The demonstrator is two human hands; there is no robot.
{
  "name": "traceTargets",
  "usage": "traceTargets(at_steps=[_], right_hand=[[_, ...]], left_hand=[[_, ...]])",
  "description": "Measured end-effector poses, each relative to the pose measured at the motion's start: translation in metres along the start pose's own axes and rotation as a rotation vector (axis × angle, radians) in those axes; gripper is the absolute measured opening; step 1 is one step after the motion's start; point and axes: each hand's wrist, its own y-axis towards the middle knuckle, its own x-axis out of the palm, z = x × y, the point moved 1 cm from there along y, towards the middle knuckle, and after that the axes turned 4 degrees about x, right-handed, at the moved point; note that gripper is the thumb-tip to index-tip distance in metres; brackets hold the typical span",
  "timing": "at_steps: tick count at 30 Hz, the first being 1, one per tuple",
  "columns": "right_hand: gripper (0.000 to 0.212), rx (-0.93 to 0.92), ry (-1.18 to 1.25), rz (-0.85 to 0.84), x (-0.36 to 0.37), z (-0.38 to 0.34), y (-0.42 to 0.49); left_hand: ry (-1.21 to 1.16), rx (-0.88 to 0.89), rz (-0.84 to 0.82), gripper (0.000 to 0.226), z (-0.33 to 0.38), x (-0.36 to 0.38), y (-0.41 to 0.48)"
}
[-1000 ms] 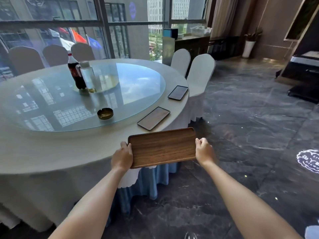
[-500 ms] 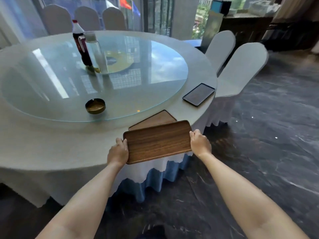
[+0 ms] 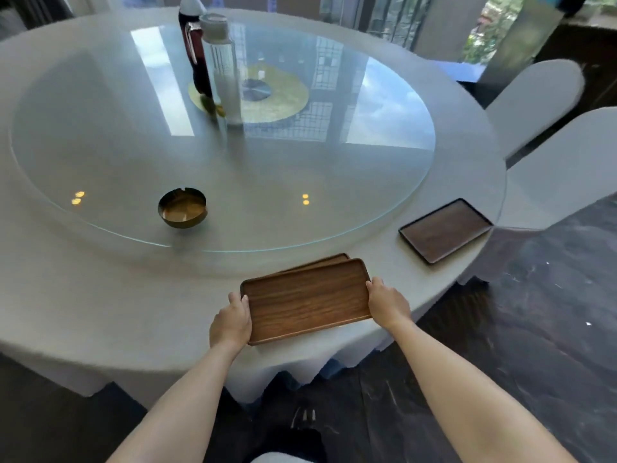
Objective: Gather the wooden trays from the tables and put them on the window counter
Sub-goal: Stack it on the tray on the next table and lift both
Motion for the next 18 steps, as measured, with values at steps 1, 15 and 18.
traceTargets(at_steps=[1, 15, 18], right_hand=[[0.036, -0.024, -0.028, -0.009, -0.001, 0.000, 0.009], [0.035, -0.224, -0.313, -0.135, 0.009, -0.003, 0.058], [0.035, -0.237, -0.289, -0.130, 0.007, -0.002, 0.058]], left_hand=[[0.004, -0.016, -0.007, 0.035, 0.001, 0.004, 0.003], [0.040, -0.141, -0.035, 0.027, 0.004, 0.015, 0.011], [0.050, -0.153, -0.025, 0.028, 0.006, 0.015, 0.009]])
